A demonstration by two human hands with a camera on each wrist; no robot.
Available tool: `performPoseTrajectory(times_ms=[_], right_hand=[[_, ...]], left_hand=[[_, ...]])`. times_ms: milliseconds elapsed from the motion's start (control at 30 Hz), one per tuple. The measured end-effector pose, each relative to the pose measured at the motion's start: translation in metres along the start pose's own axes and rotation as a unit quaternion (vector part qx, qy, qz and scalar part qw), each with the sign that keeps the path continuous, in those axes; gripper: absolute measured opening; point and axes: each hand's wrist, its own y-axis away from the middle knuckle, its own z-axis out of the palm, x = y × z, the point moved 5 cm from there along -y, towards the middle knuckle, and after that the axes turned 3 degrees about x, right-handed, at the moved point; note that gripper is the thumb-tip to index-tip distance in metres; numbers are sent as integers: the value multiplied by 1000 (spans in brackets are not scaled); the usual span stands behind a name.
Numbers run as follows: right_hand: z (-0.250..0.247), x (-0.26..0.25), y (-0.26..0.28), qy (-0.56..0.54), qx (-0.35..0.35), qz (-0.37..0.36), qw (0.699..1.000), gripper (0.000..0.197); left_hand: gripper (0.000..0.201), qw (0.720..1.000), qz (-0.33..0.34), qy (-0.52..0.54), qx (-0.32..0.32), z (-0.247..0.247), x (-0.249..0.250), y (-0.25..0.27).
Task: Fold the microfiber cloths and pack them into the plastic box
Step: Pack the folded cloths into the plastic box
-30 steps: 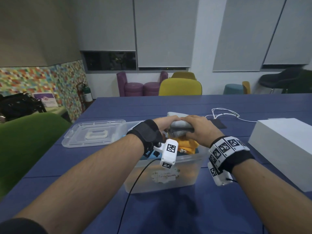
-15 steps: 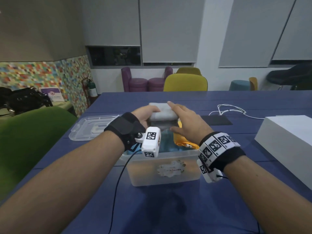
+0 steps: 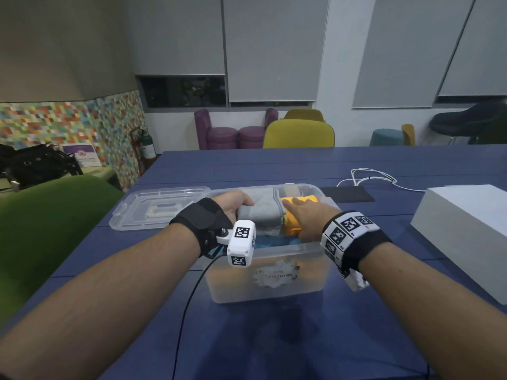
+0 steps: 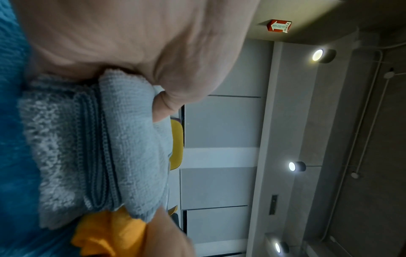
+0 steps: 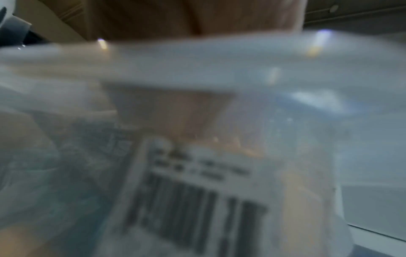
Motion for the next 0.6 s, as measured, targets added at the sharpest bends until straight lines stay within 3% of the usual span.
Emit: performPoseTrajectory(times_ms=[100,167,367,500,600], right_hand=[[-8,9,-3,4,54,0,999,40],[-10,14,-3,2,60,-12,998,34],[16,14,-4,-12,-67,-22,997,82],[15,14,-4,-32,-68,-24,997,89],[13,15,-2,-55,-63,-14,996,86]], left_hand=[[34,1000,4,-6,-1,4,-2,1],[30,1000,1,-3,-4,9,-4,4],[27,999,17,-44,8,20,-4,11],[41,979,96,-175,42,17,11,17],[34,949,135,-277,62,12,29,43]])
